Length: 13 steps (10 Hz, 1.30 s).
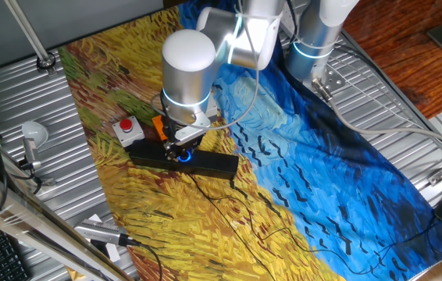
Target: Turn the knob to increase the volume of the speaker
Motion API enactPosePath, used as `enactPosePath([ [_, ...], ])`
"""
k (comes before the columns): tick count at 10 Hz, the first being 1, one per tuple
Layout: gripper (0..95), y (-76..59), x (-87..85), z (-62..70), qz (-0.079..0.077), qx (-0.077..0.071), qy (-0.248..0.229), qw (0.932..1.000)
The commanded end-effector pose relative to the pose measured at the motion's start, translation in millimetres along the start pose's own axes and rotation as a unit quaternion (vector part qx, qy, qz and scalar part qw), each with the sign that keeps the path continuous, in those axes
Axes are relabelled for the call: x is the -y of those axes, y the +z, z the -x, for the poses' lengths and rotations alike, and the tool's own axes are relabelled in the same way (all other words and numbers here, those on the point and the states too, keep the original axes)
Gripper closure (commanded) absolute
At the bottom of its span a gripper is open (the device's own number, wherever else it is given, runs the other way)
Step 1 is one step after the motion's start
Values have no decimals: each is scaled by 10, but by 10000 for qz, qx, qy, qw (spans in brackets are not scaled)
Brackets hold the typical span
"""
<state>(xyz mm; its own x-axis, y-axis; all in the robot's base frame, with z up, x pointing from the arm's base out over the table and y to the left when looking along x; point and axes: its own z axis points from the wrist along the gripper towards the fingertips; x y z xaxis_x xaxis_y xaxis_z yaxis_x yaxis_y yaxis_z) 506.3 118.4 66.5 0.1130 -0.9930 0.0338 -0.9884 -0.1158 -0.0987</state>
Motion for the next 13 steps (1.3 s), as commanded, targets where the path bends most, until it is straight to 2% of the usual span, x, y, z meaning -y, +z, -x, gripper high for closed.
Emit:
enactPosePath([
  [1,570,-1,-1,-3,-11,-3,7,10000],
  [8,570,41,-5,-10,5,2,122,9999],
  [9,950,39,-5,-10,-13,25,286,9996],
  [13,950,41,-2,-11,-17,-102,997,9950],
])
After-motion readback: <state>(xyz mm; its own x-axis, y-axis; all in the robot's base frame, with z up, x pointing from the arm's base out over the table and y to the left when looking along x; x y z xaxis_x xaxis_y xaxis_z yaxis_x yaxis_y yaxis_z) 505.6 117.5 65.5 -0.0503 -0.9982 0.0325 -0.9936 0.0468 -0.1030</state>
